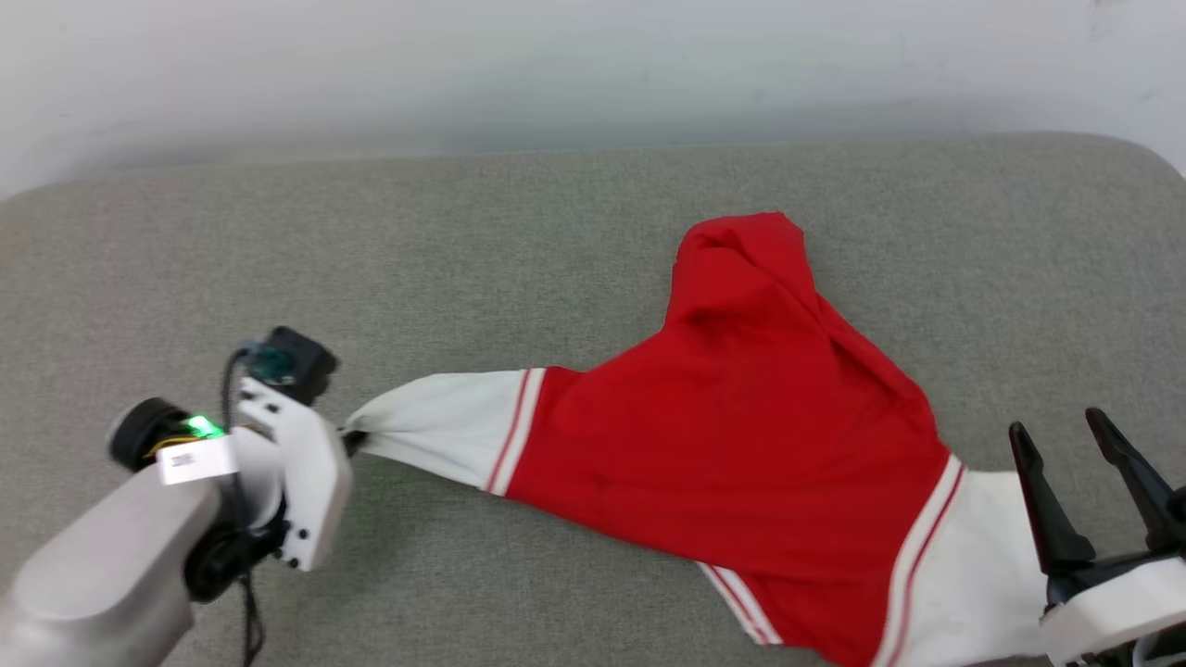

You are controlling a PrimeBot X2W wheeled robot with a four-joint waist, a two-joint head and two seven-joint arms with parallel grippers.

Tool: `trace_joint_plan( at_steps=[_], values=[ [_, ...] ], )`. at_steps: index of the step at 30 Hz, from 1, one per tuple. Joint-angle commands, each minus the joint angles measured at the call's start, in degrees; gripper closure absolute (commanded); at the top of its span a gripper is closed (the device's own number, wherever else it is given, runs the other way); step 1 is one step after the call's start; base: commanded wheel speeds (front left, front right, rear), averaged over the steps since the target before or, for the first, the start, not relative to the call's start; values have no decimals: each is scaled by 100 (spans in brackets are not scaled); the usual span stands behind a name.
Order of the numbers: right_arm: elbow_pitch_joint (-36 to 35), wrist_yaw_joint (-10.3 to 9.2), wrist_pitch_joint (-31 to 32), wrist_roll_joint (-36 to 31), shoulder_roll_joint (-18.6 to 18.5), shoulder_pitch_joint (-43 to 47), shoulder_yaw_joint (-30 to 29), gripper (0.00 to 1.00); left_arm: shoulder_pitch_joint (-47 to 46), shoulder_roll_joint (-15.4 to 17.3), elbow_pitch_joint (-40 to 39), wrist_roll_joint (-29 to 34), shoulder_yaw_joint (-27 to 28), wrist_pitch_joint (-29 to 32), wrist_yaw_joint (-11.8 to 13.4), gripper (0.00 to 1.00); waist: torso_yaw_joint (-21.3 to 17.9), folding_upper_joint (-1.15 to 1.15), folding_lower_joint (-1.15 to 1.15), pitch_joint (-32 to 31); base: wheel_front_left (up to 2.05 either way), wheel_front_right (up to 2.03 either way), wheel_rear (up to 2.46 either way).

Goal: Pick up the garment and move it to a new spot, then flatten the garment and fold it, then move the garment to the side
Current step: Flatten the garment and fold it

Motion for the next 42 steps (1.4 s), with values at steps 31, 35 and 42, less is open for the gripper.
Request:
trace_joint_plan(
  at_steps=[31, 35, 42],
  values=[
    [-1072, -6, 5131, 2331, -2288, 220, 1510, 0, 580, 890, -1024, -305, 616, -497, 922, 100, 391, 0, 0, -92, 0, 0, 0],
    [-712, -6, 5111, 2368, -2215, 63, 1814, 0, 460, 831, -1097, -222, 583, -495, 931, 100, 478, 0, 0, 55, 0, 0, 0],
    [145, -5, 4798, 2191, -2086, -269, 2593, 0, 290, 719, -1104, -120, 542, -513, 874, 100, 612, 0, 0, 291, 0, 0, 0]
  ],
)
